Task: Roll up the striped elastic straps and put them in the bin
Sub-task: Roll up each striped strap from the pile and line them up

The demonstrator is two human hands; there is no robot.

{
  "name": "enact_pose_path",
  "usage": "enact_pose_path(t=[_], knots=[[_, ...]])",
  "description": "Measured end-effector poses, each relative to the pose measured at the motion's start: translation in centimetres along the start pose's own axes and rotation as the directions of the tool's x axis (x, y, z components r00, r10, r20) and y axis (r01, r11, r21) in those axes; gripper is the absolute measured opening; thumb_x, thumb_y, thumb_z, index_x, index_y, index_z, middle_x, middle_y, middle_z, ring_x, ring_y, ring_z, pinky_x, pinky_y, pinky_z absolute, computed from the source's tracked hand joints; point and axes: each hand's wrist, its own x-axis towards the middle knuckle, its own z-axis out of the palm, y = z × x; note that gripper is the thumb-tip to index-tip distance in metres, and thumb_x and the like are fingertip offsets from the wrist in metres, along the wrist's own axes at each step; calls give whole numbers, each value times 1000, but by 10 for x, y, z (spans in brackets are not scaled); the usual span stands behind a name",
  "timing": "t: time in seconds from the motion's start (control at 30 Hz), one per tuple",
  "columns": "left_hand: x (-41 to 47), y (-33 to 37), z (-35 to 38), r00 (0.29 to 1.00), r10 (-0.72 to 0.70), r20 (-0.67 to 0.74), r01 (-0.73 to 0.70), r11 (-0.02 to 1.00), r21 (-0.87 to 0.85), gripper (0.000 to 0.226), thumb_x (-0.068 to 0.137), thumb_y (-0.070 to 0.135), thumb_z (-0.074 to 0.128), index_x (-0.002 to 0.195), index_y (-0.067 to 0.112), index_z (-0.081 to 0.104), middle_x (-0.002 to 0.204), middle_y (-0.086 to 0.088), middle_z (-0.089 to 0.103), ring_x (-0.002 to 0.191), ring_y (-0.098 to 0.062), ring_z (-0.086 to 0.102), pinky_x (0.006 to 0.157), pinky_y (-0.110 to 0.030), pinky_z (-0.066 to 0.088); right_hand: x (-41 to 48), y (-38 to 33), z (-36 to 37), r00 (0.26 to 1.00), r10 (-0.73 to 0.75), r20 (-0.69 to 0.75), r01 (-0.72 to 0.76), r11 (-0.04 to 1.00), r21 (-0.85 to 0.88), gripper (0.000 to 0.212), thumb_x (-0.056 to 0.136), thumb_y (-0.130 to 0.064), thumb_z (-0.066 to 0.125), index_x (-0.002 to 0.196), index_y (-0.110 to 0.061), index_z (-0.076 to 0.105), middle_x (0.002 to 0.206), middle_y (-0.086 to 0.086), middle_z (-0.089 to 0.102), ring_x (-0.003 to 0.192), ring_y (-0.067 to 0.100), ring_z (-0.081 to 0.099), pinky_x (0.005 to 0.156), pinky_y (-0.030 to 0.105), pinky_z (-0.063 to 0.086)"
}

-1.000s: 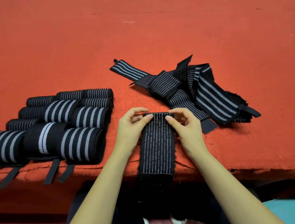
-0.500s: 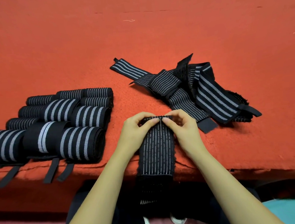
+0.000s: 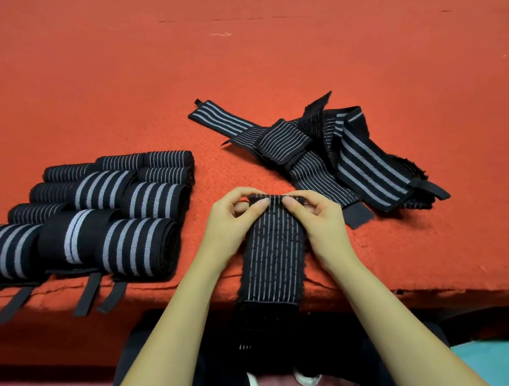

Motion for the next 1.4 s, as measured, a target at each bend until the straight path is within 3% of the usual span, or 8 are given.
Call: enact_pose_path(t=[0.2, 0.33, 0.6, 0.83, 1.0, 1.07, 1.2, 1.4], knots=[[-1, 4, 0, 998, 56, -18, -56, 998, 22, 14, 93, 7, 59, 94, 17, 68, 89, 10, 70, 84, -1, 62, 75, -13, 45, 0, -1, -2, 999, 24, 39, -26, 999, 47, 11, 91, -8, 61, 97, -4, 69, 70, -2, 69, 61, 5, 62, 57, 15, 48], [-2, 8, 1, 1000, 5, -28, -7, 998, -55, 19, 94, 17, 55, 89, 7, 71, 84, 4, 71, 81, -3, 62, 72, -14, 47, 0, -1, -3, 998, -48, 48, 48, 999, -1, 13, 89, -6, 64, 94, -14, 73, 90, -2, 74, 85, 7, 66, 76, 17, 48], [0, 1, -3, 998, 54, 8, -55, 997, 48, 9, 89, 12, 61, 94, 16, 68, 93, 6, 70, 89, 0, 62, 82, -12, 44, 1, 2, -5, 998, -9, 56, 10, 999, -33, 16, 88, -15, 68, 101, -22, 73, 94, -7, 73, 90, 6, 66, 81, 28, 51], [1, 2, -1, 1000, 7, 26, -9, 997, 81, 10, 92, 20, 63, 98, 17, 70, 101, 0, 71, 94, -3, 63, 84, -14, 45, 0, 2, -4, 997, -19, 74, 16, 999, 35, 27, 89, 2, 62, 115, -6, 63, 99, 5, 65, 58, -1, 61, 53, 10, 45], [1, 1, -2, 999, 7, 31, -9, 998, 63, 13, 90, 9, 64, 94, 21, 69, 95, 6, 70, 88, -2, 64, 80, -17, 47, 4, 6, -4, 997, -36, 63, 39, 998, -52, 28, 82, -16, 71, 108, -24, 67, 107, 3, 69, 105, 18, 64, 88, 33, 51], [0, -2, -4, 999, 27, 27, -29, 997, 68, 15, 89, 9, 66, 95, 23, 67, 97, 7, 69, 91, -5, 63, 84, -20, 47, 3, 6, -4, 996, 6, 89, -3, 999, -33, 30, 82, -20, 69, 112, -20, 66, 97, 0, 72, 95, 15, 67, 83, 30, 53], [-1, -3, -5, 999, 36, -1, -36, 999, 32, 17, 88, 7, 66, 95, 23, 64, 97, 6, 67, 87, -7, 62, 80, -21, 48, 0, 2, -3, 983, 8, 181, -5, 1000, -17, 17, 96, -2, 50, 110, 1, 60, 47, -14, 55, 39, -2, 49, 41, 7, 34], [-2, -2, -3, 999, 44, -13, -43, 998, 47, 21, 87, 1, 66, 96, 20, 64, 97, 6, 67, 86, -5, 62, 79, -18, 47, -1, -2, -1, 982, 34, 187, -40, 999, 30, 14, 97, -15, 54, 98, -7, 65, 60, -7, 62, 51, 1, 55, 49, 14, 41]])
